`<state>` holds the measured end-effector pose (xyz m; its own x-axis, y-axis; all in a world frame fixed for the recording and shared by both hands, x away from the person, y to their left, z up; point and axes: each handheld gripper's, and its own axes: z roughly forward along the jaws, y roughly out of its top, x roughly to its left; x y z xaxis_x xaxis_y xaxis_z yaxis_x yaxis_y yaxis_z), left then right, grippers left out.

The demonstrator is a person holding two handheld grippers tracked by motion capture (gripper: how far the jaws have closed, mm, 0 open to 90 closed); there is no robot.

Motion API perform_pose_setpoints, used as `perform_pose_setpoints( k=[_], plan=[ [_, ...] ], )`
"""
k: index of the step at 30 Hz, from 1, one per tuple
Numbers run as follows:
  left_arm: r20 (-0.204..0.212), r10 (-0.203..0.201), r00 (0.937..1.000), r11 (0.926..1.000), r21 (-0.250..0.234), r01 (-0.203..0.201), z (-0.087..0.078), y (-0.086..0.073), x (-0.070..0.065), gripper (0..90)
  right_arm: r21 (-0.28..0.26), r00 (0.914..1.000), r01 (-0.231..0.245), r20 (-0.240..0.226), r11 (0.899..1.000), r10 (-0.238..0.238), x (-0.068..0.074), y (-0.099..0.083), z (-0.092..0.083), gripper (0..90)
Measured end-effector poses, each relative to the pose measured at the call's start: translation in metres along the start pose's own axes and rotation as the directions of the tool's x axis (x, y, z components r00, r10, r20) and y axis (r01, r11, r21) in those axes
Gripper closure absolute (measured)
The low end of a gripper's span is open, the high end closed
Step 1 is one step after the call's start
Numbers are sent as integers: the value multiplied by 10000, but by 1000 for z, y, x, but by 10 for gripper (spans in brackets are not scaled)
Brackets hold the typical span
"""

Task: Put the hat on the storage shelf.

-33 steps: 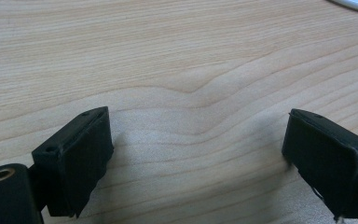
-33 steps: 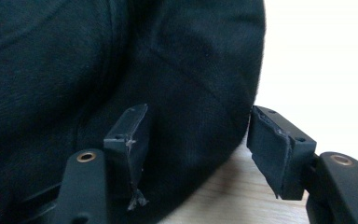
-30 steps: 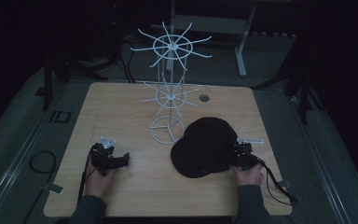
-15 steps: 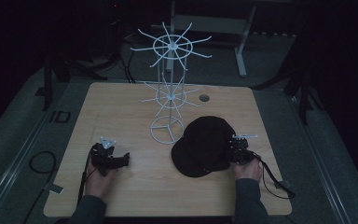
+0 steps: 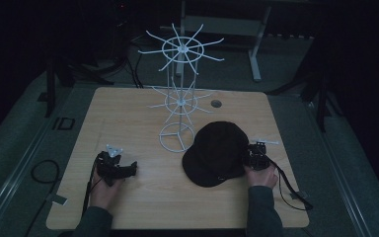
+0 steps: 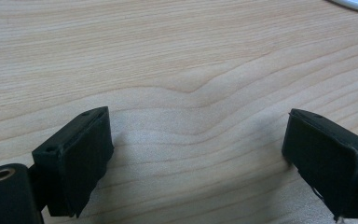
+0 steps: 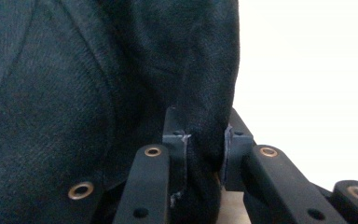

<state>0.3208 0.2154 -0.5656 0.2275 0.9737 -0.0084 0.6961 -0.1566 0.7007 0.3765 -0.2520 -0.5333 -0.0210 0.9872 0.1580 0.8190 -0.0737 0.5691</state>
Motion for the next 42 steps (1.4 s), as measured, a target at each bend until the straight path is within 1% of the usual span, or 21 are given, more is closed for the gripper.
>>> perform_pose_setpoints(
  k=[4, 7, 9, 12, 17, 24, 28, 33, 42],
  plan=[
    [-1, 0, 10000, 10000, 0, 0, 0, 0, 0, 90, -448, 9999, -112, -58, 9989, 109, -2, 6, -5, 773],
    [-2, -4, 10000, 10000, 1, 4, 0, 0, 0, 90, -975, 10000, -20, -9, 9952, 20, -4, 11, -13, 775],
    [-1, -3, 10000, 10000, 1, 3, 0, 0, 0, 90, -1306, 9999, 87, 65, 9914, -79, -5, 16, -19, 776],
    [-2, -2, 10000, 10000, 2, 2, 0, 0, 0, 89, -1742, 9998, 194, 13, 9845, -194, -7, 24, -28, 778],
    [-2, -1, 10000, 10000, 3, 1, 0, 0, 0, 90, -2374, 9987, 503, 162, 9701, -478, -8, 37, -38, 779],
    [-1, 5, 10000, 10000, 7, -5, 0, 0, 0, 89, -2838, 9971, 765, 270, 9558, -718, -10, 50, -48, 779],
    [-2, -2, 10000, 10000, 5, 2, 0, 0, 0, 90, -3112, 9946, 1038, 377, 9446, -969, -11, 57, -55, 779],
    [-1, -1, 10000, 10000, 4, 1, 0, 0, 0, 89, -3280, 9901, 1403, 513, 9342, -1307, -11, 66, -61, 780],
    [-4, -5, 10000, 10000, 5, 5, 0, 0, 0, 90, -3581, 9858, 1674, 504, 9186, -1600, -17, 77, -70, 781]
  ],
)
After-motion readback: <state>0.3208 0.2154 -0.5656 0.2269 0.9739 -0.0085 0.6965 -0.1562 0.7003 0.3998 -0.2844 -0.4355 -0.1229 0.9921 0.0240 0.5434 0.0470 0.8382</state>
